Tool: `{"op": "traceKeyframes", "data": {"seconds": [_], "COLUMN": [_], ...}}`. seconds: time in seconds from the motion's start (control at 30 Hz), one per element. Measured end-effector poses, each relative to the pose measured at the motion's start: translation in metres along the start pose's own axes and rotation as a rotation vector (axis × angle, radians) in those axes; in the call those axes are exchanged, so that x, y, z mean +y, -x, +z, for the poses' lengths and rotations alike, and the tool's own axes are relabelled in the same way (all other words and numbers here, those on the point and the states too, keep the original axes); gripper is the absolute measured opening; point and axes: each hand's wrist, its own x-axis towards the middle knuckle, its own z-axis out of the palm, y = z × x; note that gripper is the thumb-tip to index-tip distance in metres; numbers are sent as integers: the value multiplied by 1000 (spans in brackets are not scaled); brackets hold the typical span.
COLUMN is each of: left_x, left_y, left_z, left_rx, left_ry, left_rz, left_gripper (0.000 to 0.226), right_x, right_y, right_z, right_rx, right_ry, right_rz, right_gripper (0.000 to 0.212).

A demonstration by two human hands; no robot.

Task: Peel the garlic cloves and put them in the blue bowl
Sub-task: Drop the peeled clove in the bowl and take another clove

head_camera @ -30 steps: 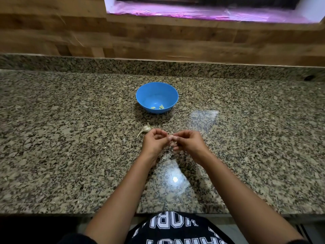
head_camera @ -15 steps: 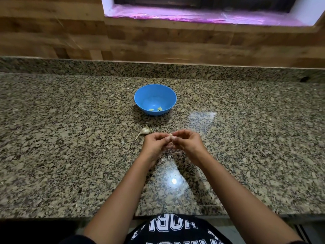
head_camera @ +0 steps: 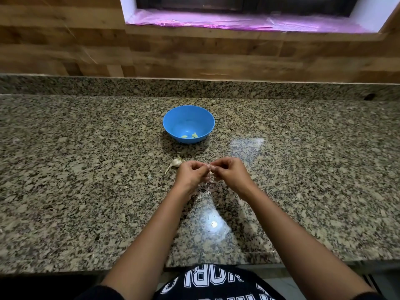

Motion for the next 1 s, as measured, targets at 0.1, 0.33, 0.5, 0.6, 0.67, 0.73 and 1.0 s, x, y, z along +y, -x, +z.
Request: {"op": "traceKeyframes", "data": {"seconds": [0.1,0.33,0.5,0.6,0.67,0.73,1.0], "left_x": [1,1,4,5,2,-6,-25], "left_y": [1,4,9,11,12,14,15], "left_z": [1,-2,2,7,7,6,-2], "left_rx": [0,40,25,59,83,91,152], "left_ry": [-24,-271,-447,-611,-741,-823,-847], "left_rz": [7,67,137,153,183,245,383], "left_gripper": [17,11,21,13,14,14,21], "right_x": [0,0,4,7,9,11,19], "right_y": [1,5,5,3,2,1,-34], "right_z": [-2,-13,-15,-15,-15,-15,-16], "right_rx": [21,13,17,9,20,42,194], "right_ry": [-47,-266,-276,-266,-241,-188,124], "right_rz": [17,125,164,168,168,158,164], "right_gripper": [7,14,19,17,16,12,10]}}
